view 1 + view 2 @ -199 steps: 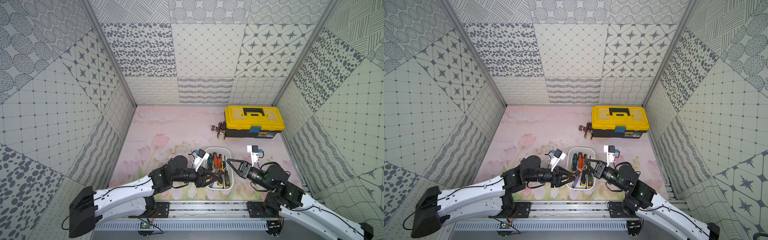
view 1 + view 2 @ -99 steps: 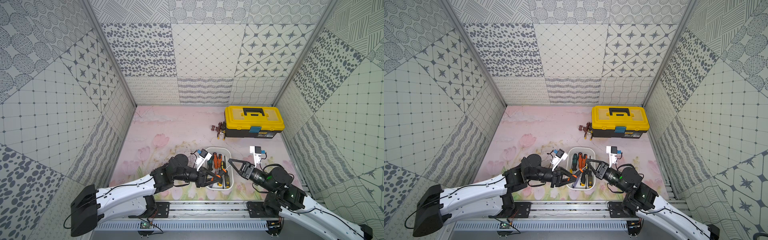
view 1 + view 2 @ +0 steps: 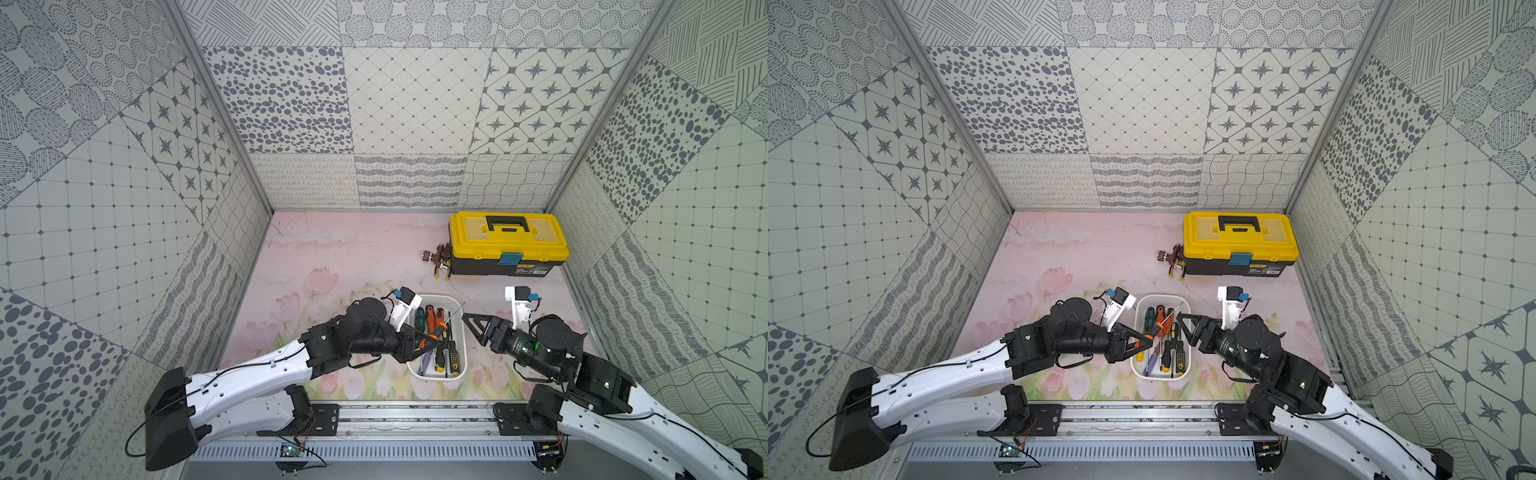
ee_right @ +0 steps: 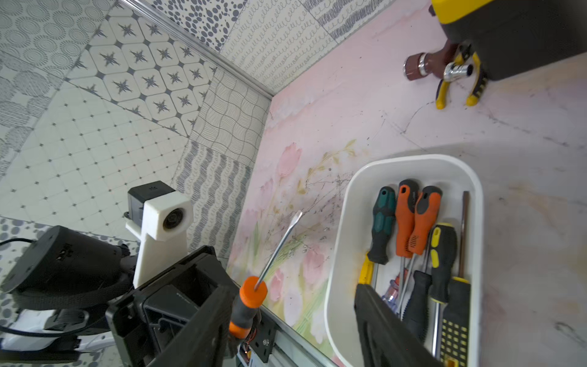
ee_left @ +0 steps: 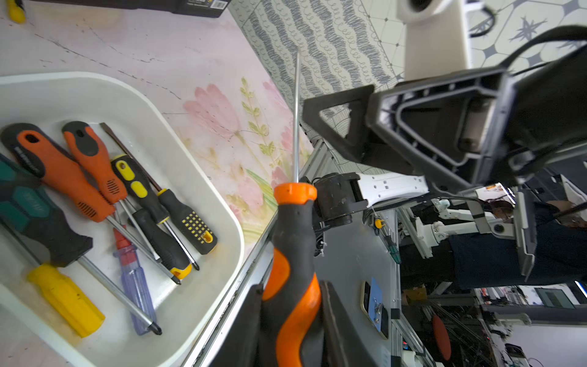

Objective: Put the screwdriver on the desktop into the storage box
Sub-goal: Place the screwdriver in the storage box.

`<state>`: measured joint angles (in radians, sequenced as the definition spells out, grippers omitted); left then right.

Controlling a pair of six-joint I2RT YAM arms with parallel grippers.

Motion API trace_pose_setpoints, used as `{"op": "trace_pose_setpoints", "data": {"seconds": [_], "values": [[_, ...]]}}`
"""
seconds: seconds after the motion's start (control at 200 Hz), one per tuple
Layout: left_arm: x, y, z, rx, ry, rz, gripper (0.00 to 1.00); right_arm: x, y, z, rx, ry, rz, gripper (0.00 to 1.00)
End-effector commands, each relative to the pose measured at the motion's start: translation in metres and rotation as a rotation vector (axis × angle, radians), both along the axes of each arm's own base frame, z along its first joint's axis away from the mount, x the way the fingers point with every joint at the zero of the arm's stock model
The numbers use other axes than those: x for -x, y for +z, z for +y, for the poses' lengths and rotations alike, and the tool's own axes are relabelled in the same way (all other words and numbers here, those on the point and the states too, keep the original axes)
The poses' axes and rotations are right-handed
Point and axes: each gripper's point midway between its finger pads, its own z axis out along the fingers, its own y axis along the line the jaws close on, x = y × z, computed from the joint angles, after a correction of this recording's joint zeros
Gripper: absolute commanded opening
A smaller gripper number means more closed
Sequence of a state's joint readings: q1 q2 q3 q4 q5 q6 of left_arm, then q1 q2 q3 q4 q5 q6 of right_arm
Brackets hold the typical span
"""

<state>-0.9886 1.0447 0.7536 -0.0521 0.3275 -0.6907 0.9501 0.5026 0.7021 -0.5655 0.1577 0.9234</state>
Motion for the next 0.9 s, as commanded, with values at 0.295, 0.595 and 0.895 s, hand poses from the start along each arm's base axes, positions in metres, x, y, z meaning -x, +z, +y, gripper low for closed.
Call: {"op": "trace_pose_setpoints", "data": {"seconds": [0.295, 0.595, 0.895], "values": [[0.029, -0.025, 0.027, -0.373, -0.214, 0.035, 0.0, 0.025, -0.01, 0.033, 0.372, 0.332, -0.136, 0.67], [0.058, -0.008, 0.058, -0.465, -0.361, -0.114, 0.0, 0.054, 0.014, 0.075, 0.238, 0.584, -0.172, 0.74], [0.074, 0.005, 0.062, -0.414, -0.434, -0.174, 0.0, 0.073, 0.001, 0.106, 0.182, 0.758, -0.108, 0.73]]}}
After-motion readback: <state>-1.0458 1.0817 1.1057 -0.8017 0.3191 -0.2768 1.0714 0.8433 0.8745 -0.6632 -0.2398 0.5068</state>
